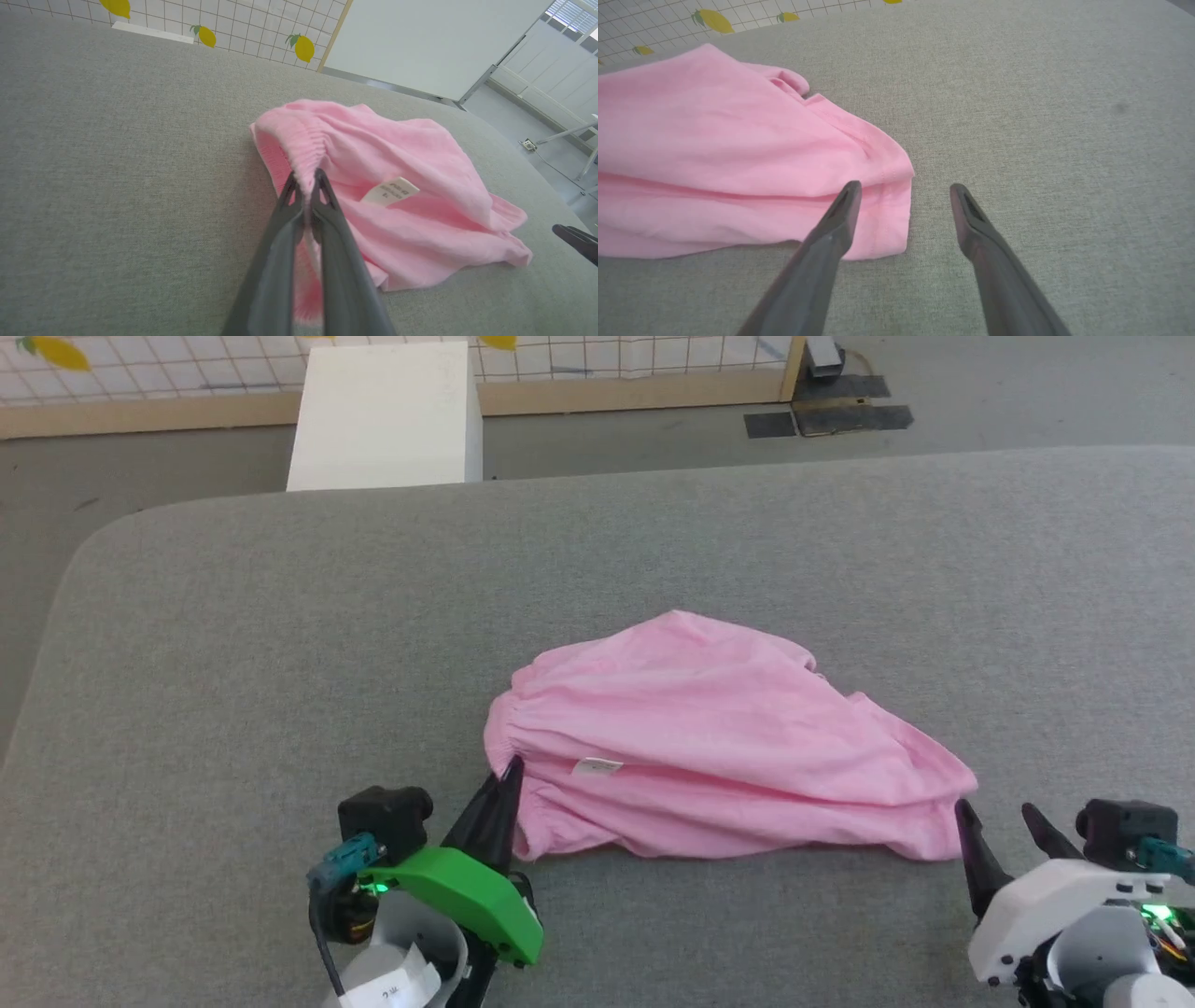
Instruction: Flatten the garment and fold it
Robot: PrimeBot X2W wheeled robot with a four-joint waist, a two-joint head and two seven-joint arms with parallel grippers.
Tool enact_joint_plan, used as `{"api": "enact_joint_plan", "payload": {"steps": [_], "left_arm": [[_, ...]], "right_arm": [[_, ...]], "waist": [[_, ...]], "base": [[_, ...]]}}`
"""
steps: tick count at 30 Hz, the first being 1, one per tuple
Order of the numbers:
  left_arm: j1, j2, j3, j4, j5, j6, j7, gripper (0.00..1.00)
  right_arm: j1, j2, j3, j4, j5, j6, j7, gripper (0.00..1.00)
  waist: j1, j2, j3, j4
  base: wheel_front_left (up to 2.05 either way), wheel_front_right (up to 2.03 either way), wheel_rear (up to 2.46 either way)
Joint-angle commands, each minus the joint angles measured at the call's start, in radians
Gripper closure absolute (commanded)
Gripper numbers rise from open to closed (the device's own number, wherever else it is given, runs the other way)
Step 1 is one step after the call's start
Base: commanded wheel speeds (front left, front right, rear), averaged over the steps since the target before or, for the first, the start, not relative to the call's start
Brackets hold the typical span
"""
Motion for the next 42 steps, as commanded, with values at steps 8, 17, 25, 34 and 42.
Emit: {"api": "enact_joint_plan", "payload": {"steps": [8, 17, 25, 34, 42], "left_arm": [[-0.017, -0.005, -0.014, 0.012, 0.0, 0.002, -0.007, 1.0], [-0.034, 0.0, -0.023, 0.027, -0.002, -0.005, -0.007, 1.0], [-0.032, 0.001, -0.029, 0.041, -0.009, -0.006, -0.008, 1.0], [-0.044, 0.005, -0.026, -0.012, -0.059, -0.058, -0.012, 1.0], [-0.216, 0.048, 0.019, -0.184, -0.227, -0.113, 0.174, 1.0]], "right_arm": [[-0.042, 0.001, 0.026, 0.055, 0.009, -0.002, 0.106, 0.0], [-0.126, 0.001, -0.004, 0.158, -0.044, -0.002, 0.286, 0.0], [-0.101, 0.001, 0.034, 0.101, -0.035, -0.002, 0.388, 1.0], [-0.068, 0.001, 0.017, -0.061, -0.033, -0.002, 0.34, 1.0], [-0.181, -0.085, 0.075, -0.302, -0.039, -0.002, 0.436, 1.0]], "waist": [[0.0, 0.0, 0.031, 0.01], [0.0, 0.0, 0.062, 0.012], [0.0, 0.0, 0.045, 0.01], [0.0, 0.0, -0.024, -0.011], [0.0, 0.0, -0.033, -0.049]], "base": [[0.0, 0.0, 0.0], [0.0, 0.0, 0.0], [0.0, 0.0, 0.0], [0.0, 0.0, 0.0], [0.0, 0.0, 0.0]]}}
